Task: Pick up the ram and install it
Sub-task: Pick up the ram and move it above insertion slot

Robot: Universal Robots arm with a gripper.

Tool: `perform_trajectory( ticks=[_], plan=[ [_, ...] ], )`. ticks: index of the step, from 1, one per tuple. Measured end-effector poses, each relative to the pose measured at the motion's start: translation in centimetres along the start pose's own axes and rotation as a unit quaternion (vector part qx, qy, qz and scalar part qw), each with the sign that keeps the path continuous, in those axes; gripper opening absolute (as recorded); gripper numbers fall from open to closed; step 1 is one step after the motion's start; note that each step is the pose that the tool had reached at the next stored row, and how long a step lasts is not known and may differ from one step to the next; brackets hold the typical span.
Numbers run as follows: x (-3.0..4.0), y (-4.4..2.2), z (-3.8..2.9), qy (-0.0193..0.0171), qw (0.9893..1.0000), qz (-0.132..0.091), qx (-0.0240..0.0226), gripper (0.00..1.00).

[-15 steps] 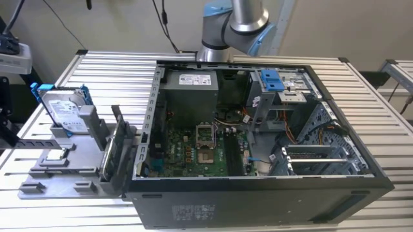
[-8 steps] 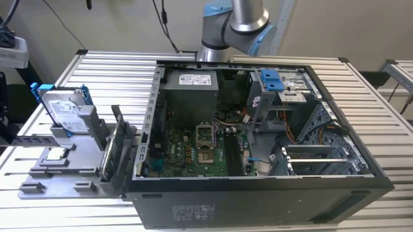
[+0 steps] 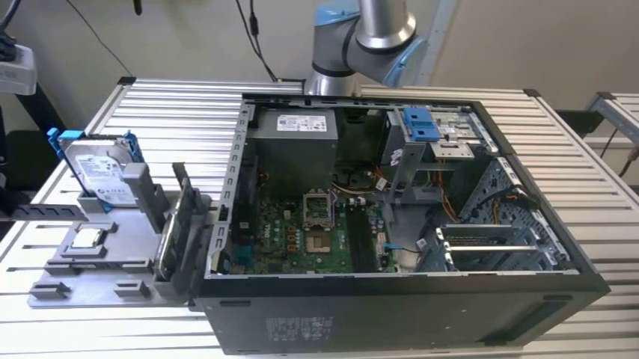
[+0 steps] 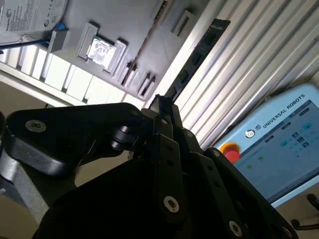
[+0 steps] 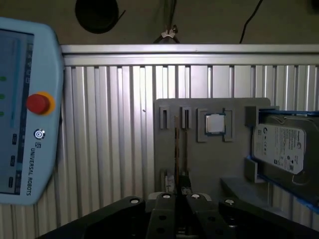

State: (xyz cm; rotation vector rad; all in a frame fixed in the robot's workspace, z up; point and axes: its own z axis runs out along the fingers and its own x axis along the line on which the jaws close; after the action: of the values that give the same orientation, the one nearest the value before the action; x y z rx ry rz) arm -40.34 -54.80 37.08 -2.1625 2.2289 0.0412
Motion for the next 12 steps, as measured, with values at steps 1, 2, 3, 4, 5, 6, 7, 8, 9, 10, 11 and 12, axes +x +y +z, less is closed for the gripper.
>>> perform_trajectory(
  ticks=[1, 2, 3, 4, 5, 6, 7, 8, 9, 10, 11, 12],
  plan=[
    [-0.01, 0.00, -0.10, 0.0000, 1.0000, 0.000, -0.0001, 0.14],
    [-0.01, 0.00, -0.19, -0.0001, 1.0000, 0.000, 0.0000, 0.14],
    [-0.02, 0.00, -0.28, -0.0001, 1.0000, 0.000, 0.0000, 0.14],
    [-0.02, 0.00, -0.37, -0.0001, 1.0000, 0.000, 0.0000, 0.14],
    [-0.02, 0.00, -0.46, -0.0002, 1.0000, 0.000, 0.0000, 0.14],
    [-0.03, 0.00, -0.55, -0.0002, 1.0000, 0.000, -0.0001, 0.14],
    [-0.04, 0.01, -0.63, -0.0003, 1.0000, 0.000, -0.0001, 0.14],
    [-0.04, 0.00, -0.71, -0.0003, 1.0000, 0.000, 0.0000, 0.14],
    [-0.04, 0.01, -0.79, -0.0004, 1.0000, 0.000, 0.0000, 0.14],
    [-0.04, 0.00, -0.87, -0.0004, 1.0000, 0.000, -0.0001, 0.14],
    [-0.05, 0.00, -0.95, -0.0005, 1.0000, 0.000, -0.0001, 0.14],
    [-0.05, 0.00, -1.03, -0.0006, 1.0000, 0.000, 0.0000, 0.14]
  ],
)
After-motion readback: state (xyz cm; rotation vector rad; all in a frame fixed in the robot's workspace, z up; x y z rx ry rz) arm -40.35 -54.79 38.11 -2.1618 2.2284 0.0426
